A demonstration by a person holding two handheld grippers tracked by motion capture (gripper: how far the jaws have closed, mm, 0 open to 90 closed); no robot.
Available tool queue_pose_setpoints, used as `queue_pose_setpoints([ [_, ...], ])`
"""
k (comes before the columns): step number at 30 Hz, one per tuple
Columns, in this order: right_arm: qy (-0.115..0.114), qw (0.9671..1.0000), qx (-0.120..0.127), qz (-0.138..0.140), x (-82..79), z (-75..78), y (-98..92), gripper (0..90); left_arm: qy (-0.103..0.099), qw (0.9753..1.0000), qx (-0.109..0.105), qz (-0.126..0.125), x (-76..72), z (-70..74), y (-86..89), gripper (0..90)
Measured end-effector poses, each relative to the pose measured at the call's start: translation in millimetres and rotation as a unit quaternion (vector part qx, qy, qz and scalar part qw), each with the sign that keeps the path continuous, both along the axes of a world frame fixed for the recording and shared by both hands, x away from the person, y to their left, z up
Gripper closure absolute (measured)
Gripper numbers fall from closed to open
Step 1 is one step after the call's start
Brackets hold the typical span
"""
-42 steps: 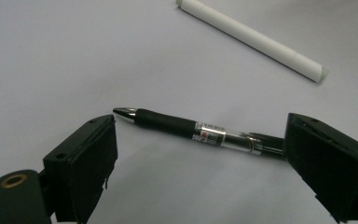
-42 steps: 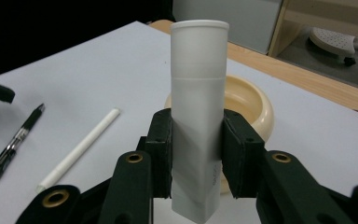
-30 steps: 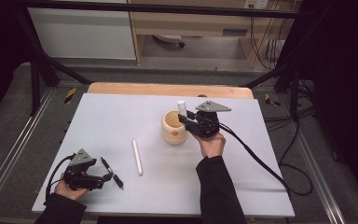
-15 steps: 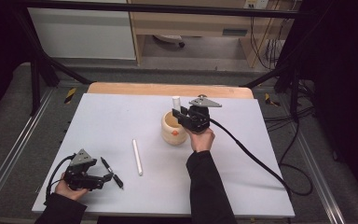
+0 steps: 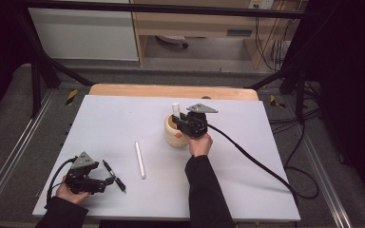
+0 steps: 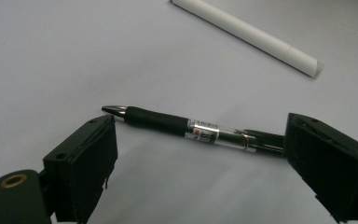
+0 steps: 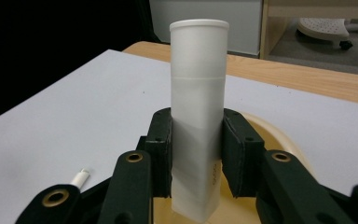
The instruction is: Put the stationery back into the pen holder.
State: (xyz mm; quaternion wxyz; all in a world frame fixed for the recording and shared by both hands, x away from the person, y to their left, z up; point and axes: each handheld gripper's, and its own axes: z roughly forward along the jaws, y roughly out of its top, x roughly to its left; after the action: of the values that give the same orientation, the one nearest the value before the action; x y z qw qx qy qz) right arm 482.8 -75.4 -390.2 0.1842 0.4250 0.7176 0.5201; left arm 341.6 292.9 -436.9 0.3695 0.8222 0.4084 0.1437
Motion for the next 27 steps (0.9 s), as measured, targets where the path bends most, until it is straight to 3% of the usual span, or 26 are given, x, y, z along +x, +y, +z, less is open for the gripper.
queue_pose_setpoints([
  [7, 0.011, 0.9999, 0.005, -0.007, -0.9, -13.7, -6.2, 66.6, 0.001, 1.0000, 0.001, -0.001, 0.1, -0.3, -0.2, 10.0],
  [15, 0.004, 0.9999, 0.006, -0.008, -3.0, -15.5, -7.5, 65.3, 0.001, 1.0000, 0.001, 0.000, 0.1, -0.5, -0.6, 10.0],
  [22, 0.001, 1.0000, 0.008, 0.004, -5.3, -13.7, -7.4, 57.7, 0.001, 1.0000, 0.001, 0.000, 0.2, -0.6, -0.5, 10.0],
  [27, -0.013, 0.9999, 0.009, 0.005, -9.9, -5.3, -10.4, 47.4, 0.001, 1.0000, 0.001, 0.000, 0.2, -0.5, -0.5, 10.0],
])
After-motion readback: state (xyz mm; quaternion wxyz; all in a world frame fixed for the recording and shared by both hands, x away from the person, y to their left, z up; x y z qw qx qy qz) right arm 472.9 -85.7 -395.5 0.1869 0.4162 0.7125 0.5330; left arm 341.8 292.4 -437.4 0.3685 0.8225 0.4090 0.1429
